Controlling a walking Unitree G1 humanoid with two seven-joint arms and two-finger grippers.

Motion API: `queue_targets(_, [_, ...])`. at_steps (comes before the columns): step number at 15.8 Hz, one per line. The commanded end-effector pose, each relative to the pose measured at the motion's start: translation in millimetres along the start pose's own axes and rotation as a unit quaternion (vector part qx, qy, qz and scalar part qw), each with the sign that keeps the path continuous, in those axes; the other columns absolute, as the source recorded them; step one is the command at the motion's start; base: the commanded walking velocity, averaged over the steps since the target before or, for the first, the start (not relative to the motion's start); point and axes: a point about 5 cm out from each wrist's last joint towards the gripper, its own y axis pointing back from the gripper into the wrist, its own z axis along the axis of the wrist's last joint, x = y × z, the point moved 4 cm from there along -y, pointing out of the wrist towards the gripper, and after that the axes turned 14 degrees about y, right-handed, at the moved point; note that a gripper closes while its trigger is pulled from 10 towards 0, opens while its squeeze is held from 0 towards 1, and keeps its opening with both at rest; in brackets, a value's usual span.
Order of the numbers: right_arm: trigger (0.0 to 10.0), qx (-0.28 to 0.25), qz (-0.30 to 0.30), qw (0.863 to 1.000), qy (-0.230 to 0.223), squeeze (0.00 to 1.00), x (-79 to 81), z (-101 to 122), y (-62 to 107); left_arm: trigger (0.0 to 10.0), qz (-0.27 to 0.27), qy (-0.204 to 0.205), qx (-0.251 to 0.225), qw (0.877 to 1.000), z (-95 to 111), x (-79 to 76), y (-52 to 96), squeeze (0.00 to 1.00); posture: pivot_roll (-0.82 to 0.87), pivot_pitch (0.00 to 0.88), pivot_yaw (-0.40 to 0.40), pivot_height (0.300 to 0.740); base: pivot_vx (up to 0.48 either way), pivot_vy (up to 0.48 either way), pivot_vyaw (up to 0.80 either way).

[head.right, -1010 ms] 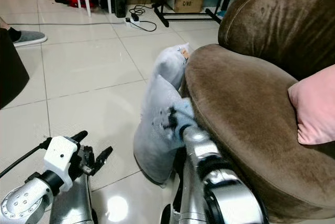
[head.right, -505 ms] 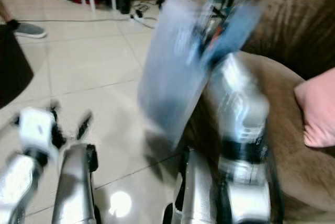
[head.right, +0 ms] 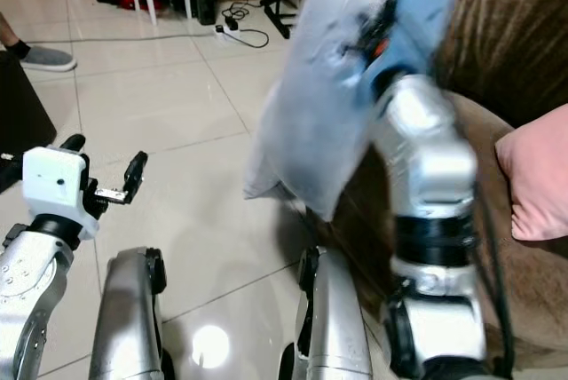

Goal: Move the pillow to the sofa from floor

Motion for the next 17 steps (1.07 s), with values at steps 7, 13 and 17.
queue_targets(7, [10.0,-0.097,-0.151,0.984,-0.002,0.00,-69.7,58,-0.8,10.0,0.012,-0.005,0.000,1.000,2,3.1,-4.5,0.00,0.01,0.000,-0.098,0.516,0.000,0.000,0.00])
queue_targets(13, [10.0,-0.065,-0.174,0.978,0.096,0.00,-101.7,47,-4.6,10.0,0.009,-0.014,0.000,1.000,2,3.0,-8.5,0.00,0.00,0.000,-0.088,0.576,0.000,0.000,0.00])
queue_targets(17, [10.0,0.031,-0.108,0.990,0.091,0.00,-47.5,-32,-4.8,10.0,0.004,-0.017,0.005,1.000,-1,0.6,-9.8,0.00,0.00,0.000,-0.084,0.611,0.000,0.000,0.00])
